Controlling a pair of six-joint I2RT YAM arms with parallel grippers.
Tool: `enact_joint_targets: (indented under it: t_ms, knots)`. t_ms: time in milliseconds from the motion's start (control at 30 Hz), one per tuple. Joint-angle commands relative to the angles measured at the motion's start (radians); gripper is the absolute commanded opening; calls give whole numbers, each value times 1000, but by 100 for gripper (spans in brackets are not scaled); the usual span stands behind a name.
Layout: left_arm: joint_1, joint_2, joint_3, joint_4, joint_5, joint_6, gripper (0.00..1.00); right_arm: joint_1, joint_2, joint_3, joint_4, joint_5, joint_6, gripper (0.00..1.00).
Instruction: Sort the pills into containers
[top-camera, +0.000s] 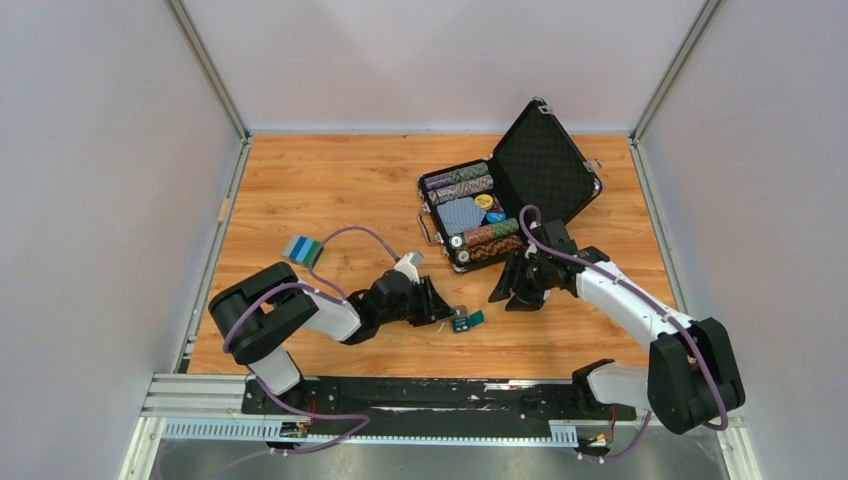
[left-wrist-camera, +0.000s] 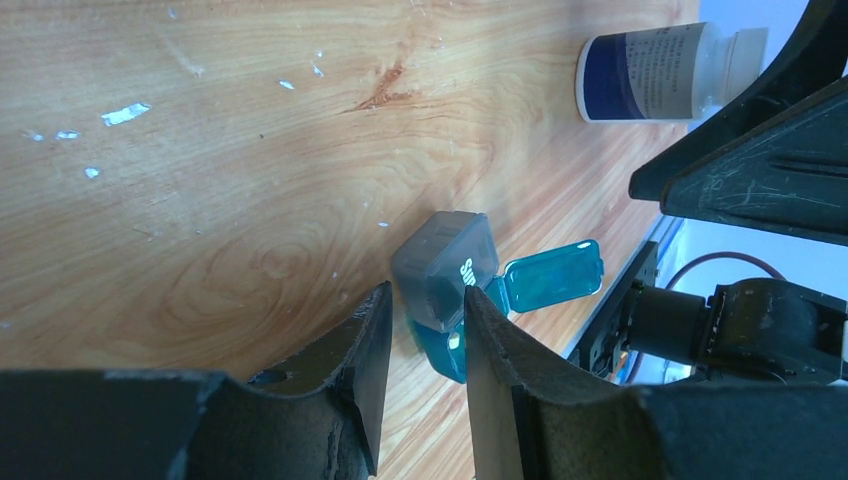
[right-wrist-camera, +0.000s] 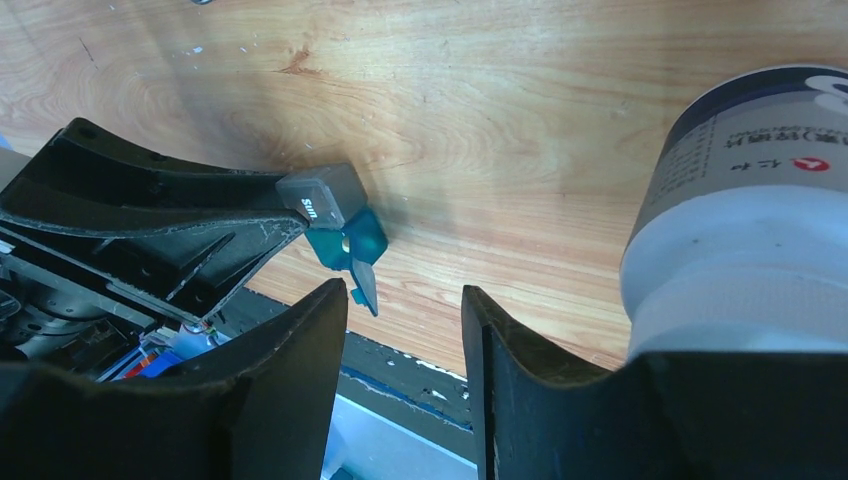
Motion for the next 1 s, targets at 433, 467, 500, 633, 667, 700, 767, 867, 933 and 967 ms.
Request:
enact_joint_targets:
  t_ms: [433,467,500,633,667,700,767,867,933,967]
  knots:
    - [-21,30,51,-26,-46,-57,43,42,86,-30,84,-14,-11,47]
    - [-22,31,51,-26,-51,-58,42,44,89,-32,86,-15,-13,46]
    - [-23,31,51,-31,-53,-59,42,46,94,-32,87,-20,-18,46]
    - [-31,29,64,-90,-76,-58,42,69,97,-30,85,-9,-33,46]
    - [-32,29,70,-110,-84,-59,42,71,99,-31,84,-5,-34,46]
    - [-35,28,73,-122,-88,-58,42,72,100,-32,83,-2,-31,46]
    - [-40,25,81,-150,-99,-54,42,72,102,-32,84,6,-28,46]
    - [-46,17,97,-211,-122,-53,40,75,102,-32,83,11,-27,46]
    - [-49,10,105,-243,-126,-49,40,75,93,-32,83,17,-23,46]
    - [-49,8,105,-249,-126,-47,40,75,86,-31,82,19,-21,46]
